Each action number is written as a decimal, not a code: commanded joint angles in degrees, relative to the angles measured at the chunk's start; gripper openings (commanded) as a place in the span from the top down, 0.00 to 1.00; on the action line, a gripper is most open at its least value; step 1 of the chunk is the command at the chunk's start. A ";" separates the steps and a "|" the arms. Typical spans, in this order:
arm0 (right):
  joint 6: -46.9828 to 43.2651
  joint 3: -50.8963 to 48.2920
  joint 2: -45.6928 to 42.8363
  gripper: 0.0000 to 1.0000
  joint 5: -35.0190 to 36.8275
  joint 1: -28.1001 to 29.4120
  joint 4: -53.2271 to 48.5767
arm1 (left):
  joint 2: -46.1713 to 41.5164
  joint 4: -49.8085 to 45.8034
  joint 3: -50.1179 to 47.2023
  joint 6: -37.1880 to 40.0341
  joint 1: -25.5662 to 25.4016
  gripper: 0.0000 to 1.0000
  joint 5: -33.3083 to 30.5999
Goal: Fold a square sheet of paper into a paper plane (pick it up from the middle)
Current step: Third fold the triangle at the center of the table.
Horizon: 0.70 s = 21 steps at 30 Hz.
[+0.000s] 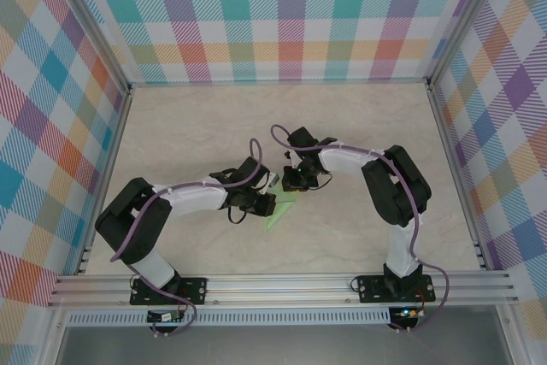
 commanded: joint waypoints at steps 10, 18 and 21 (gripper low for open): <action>0.07 -0.01 1.64 0.83 2.18 -0.04 -2.43 | 1.20 -2.28 1.98 1.97 1.42 1.00 -1.97; 0.16 -0.05 1.73 0.83 2.31 -0.04 -2.66 | 1.80 -2.28 1.69 1.86 1.54 1.00 -2.78; 0.14 -0.05 1.77 0.83 2.53 -0.04 -2.69 | 1.65 -2.34 1.56 1.62 1.50 1.00 -3.05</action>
